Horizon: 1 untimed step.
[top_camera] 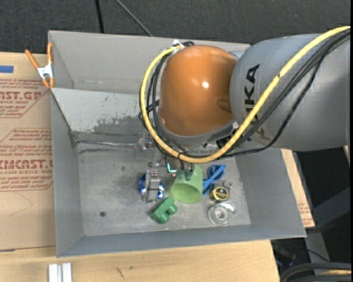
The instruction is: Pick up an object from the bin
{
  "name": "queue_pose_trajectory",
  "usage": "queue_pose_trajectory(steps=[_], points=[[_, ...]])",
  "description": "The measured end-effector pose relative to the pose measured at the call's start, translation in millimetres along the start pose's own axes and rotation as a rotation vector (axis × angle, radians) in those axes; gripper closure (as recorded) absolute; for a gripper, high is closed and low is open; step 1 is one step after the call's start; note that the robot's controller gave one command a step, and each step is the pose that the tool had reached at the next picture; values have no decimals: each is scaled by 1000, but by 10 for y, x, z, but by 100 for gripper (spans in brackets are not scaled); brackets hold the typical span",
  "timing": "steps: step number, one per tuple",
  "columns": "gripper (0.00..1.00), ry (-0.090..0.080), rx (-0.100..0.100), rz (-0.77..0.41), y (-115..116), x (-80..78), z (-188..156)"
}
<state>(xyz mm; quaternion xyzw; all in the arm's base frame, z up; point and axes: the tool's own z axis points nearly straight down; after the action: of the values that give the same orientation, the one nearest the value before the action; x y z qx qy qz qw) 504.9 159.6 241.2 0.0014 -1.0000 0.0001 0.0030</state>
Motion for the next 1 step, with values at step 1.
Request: queue_pose_trajectory(steps=[1], points=[[0,0,3,-125,-847,-58,802]])
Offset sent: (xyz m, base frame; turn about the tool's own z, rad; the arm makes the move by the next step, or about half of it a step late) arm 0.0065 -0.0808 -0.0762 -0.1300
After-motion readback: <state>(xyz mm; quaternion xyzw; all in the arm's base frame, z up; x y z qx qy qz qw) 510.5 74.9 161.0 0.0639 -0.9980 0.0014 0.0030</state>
